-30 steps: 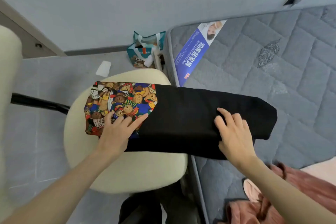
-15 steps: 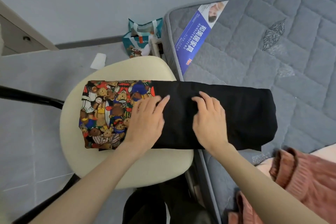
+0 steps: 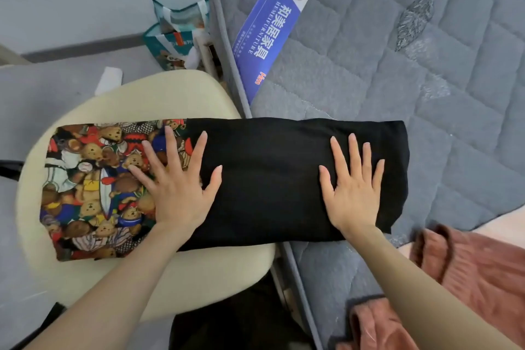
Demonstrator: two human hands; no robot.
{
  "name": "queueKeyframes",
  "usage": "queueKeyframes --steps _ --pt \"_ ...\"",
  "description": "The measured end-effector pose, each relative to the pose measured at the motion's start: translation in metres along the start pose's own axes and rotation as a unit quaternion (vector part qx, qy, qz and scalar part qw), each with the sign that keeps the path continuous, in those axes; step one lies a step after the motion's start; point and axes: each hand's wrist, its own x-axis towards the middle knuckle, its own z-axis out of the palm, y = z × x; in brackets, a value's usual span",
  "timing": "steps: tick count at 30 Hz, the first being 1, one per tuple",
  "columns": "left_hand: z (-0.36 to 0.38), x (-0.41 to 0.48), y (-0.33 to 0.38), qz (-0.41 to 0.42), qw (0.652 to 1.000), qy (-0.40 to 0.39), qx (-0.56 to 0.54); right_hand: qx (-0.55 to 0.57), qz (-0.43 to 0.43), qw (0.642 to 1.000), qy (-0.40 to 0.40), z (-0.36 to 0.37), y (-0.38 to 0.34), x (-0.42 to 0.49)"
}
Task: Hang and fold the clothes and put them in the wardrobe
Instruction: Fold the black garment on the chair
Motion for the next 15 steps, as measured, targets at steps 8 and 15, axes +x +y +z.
queueKeyframes --steps 8,15 --pt "-0.026 0.018 0.035 0.038 0.998 -0.055 0.004 0.055 -0.005 0.998 -0.042 -0.013 -0.015 -0.012" --pt "-0.041 0.072 0.077 0.172 0.972 -0.128 0.102 0.0 -0.144 0.979 -0.146 -0.011 -0.004 -0.047"
